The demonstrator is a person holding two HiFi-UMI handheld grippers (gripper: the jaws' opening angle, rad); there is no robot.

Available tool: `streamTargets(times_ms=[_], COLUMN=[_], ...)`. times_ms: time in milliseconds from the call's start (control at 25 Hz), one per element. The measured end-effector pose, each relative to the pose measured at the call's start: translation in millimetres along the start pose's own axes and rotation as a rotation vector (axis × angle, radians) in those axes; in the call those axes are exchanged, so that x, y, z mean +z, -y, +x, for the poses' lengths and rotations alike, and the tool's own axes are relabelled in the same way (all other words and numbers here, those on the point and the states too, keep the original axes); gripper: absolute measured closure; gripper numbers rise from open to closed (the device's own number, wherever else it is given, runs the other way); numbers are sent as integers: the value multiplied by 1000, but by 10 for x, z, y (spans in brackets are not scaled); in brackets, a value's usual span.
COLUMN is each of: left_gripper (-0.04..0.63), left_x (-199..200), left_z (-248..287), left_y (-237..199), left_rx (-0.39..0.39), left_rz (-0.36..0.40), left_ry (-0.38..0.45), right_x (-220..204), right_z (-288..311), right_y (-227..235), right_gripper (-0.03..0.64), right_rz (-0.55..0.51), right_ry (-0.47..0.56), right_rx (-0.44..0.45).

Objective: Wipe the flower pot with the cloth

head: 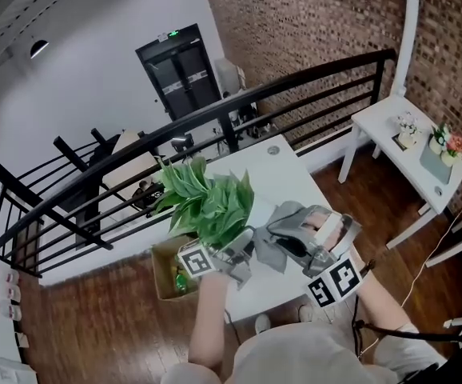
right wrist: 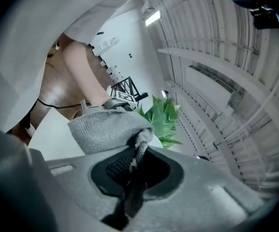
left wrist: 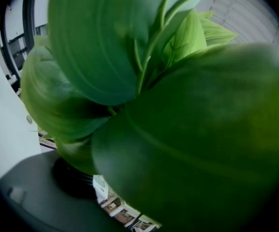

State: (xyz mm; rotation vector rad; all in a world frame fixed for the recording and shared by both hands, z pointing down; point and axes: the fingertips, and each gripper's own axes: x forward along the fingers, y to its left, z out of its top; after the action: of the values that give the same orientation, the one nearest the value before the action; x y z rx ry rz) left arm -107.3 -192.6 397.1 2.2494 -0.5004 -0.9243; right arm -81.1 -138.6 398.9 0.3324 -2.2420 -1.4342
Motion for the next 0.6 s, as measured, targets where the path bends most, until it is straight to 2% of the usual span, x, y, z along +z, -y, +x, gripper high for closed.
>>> streamTargets(times_ms=[40,120,240,320,400,480,600], left_gripper=[43,43,43,41,41,41,41], left_x=[-9,-21,-68,-72,-81,-142,-187], left_z=[-28,-62,-82,9,66,24,56], left_y=[-46,-64,89,373,571,564,586], left_rx=[11,11,-42,-125,-203,-239,-282], left_rz=[-4,-1,36,9,-39,-83,-126], left_ry=[-6,-24,-88,-112,-116,-118,-96], right_x=[-29,-158,-454,-540,-548,-557,-541], right_z=[6,13,85,160,200,198,185], right_y=[27,159,259,227,159,68,-30], right_gripper=[598,598,598,598,598,598,598], right_rz=[33,172,305,407,511,596,683], right_ry=[12,45,26,85,195,281,399], right_rx=[-11,-41,-49,20,116,186,219])
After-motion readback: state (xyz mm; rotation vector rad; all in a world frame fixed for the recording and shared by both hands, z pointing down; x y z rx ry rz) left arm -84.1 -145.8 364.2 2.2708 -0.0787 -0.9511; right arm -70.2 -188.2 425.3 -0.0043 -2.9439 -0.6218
